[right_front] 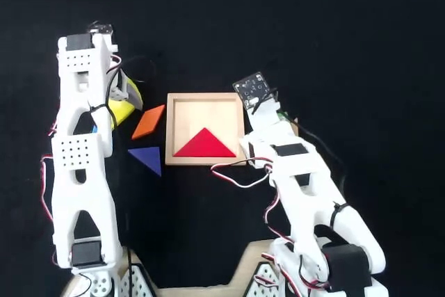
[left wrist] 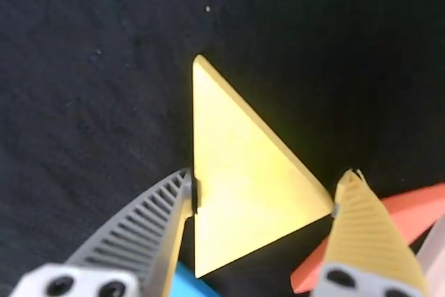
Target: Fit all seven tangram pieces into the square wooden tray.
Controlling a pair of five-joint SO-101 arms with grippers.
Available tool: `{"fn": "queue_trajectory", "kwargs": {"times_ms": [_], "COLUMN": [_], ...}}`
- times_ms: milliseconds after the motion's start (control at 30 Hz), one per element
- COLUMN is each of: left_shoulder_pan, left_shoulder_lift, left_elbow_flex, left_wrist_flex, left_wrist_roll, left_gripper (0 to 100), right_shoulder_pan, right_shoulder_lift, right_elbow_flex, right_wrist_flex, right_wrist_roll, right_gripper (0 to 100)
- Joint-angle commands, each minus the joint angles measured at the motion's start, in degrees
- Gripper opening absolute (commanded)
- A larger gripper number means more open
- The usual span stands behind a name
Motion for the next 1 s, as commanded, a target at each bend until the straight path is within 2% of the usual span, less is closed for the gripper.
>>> {"fn": "queue_trajectory", "kwargs": {"times_ms": [0,500,633,700,833,967], "left_shoulder_pan": [-1.27,1.45,5.32,8.13,13.58,18.33], "left_shoulder_lift": [-5.27,-23.38,-33.23,-39.21,-48.88,-51.69], "left_elbow_flex": [-4.35,13.32,24.22,31.34,41.80,48.84], "left_wrist_flex": [0.35,0.35,0.35,0.35,-1.05,-6.07], "left_wrist_roll": [1.14,1.32,1.67,2.99,9.58,15.91], "left_gripper": [30,29,29,29,29,29], "right_shoulder_pan": [-0.88,-2.20,-1.58,0.62,7.56,15.12], "right_shoulder_lift": [0.13,0.13,-0.31,-0.40,-0.40,-0.40], "right_elbow_flex": [-0.48,-0.31,-0.31,-0.66,-2.77,-3.91], "right_wrist_flex": [-0.97,-0.97,-0.97,-0.97,-0.97,-1.23], "right_wrist_roll": [0.62,3.43,3.34,2.64,-3.87,-9.14], "right_gripper": [1.1,1.1,1.1,1.1,1.1,1.1]}}
